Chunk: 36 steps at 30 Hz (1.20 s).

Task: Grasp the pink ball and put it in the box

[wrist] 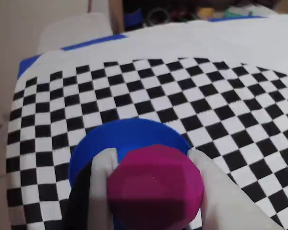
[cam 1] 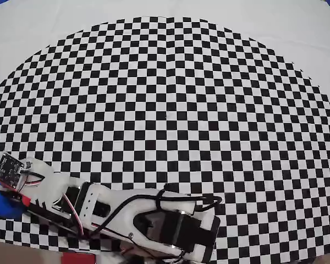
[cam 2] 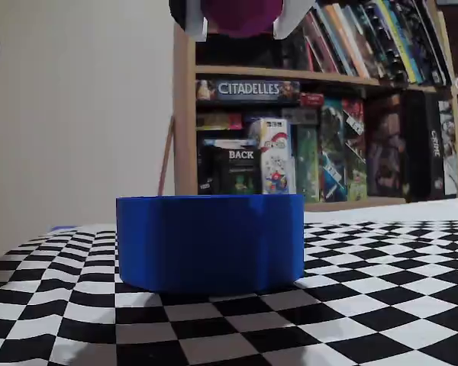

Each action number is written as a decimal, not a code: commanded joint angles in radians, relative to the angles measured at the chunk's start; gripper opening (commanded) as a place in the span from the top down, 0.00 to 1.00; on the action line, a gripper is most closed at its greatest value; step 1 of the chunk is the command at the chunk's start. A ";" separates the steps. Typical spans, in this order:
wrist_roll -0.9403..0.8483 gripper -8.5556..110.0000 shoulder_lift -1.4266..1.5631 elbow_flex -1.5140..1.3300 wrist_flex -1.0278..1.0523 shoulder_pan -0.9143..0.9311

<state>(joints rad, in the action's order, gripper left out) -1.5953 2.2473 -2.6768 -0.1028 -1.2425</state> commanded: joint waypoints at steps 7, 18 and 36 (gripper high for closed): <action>0.005 0.93 -0.083 0.107 -0.008 -0.018; 0.006 0.93 -0.163 0.158 -0.008 -0.017; 0.006 0.93 -0.324 0.265 -0.009 -0.008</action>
<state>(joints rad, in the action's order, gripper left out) -1.5953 1.9236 -2.4804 -0.1028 -1.2517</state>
